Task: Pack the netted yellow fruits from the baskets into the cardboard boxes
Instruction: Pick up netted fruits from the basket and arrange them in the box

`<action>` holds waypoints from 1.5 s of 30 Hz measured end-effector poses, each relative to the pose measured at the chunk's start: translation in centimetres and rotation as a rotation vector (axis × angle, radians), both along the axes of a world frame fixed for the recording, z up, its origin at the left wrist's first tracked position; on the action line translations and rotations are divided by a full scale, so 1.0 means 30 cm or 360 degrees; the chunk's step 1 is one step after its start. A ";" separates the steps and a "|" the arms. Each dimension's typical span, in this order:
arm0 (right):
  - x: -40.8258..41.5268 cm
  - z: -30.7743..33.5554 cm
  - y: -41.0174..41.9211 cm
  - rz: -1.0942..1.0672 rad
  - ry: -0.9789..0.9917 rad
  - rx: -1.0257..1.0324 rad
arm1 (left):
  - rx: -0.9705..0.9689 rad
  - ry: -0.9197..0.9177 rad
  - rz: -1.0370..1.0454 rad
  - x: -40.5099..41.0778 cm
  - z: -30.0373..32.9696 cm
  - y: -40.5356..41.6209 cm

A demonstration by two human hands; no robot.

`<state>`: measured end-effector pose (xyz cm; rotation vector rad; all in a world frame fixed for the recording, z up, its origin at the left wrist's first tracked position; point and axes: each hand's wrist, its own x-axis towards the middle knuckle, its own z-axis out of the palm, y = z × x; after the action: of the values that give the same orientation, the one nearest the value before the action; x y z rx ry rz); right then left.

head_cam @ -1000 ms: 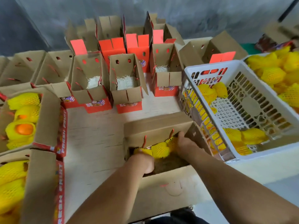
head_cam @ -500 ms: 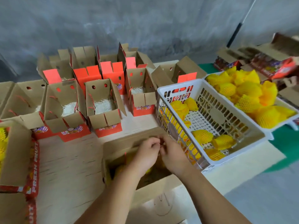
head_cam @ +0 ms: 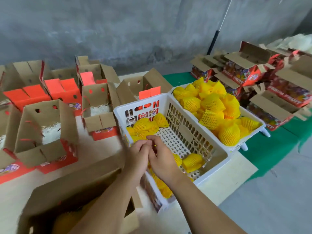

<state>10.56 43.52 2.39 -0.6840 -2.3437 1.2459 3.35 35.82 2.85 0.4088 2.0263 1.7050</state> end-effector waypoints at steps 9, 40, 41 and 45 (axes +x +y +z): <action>-0.154 -0.172 0.411 0.0250 -0.0440 0.0055 | -0.1062 0.1346 -0.0395 -0.159 -0.114 0.183; -0.460 -0.313 0.795 0.0225 -0.0932 0.0350 | -0.1669 0.1254 -0.0487 -0.246 -0.172 0.236; -0.440 -0.273 0.785 0.0304 -0.0867 -0.0059 | -0.1659 0.1240 -0.0495 -0.247 -0.170 0.236; -0.367 -0.196 0.658 0.1151 -0.0860 -0.0982 | -0.1628 0.1270 -0.0412 -0.235 -0.161 0.235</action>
<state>-0.44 63.27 -3.50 -0.3582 -2.7604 2.4209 -3.71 42.88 -1.99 0.9919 2.8640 0.1721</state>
